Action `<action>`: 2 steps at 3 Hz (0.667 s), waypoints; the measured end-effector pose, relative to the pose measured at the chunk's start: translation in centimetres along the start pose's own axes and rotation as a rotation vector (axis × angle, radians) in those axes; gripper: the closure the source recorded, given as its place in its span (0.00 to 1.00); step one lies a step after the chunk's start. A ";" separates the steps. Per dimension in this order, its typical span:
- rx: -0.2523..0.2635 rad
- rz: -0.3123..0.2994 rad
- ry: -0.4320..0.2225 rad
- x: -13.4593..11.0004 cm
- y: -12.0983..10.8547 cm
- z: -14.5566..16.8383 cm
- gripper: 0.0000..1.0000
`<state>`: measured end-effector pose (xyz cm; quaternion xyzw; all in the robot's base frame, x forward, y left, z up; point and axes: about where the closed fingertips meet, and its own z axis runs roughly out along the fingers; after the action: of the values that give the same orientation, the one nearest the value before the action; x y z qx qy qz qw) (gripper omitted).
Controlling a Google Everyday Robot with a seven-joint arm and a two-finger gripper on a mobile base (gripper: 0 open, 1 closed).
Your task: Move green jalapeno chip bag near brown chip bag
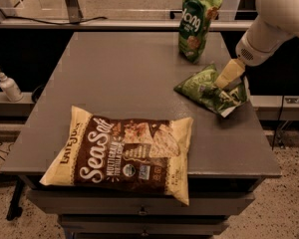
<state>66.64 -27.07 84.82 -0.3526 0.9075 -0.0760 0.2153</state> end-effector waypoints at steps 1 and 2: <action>-0.023 0.004 0.005 0.5 1.4 0.4 0.00; -0.023 0.004 0.005 0.4 1.4 0.3 0.00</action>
Offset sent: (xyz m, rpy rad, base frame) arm -0.0506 0.0507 -0.0170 0.0467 0.0732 0.0403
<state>65.62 -26.32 84.00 -0.3530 0.9095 -0.0660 0.2093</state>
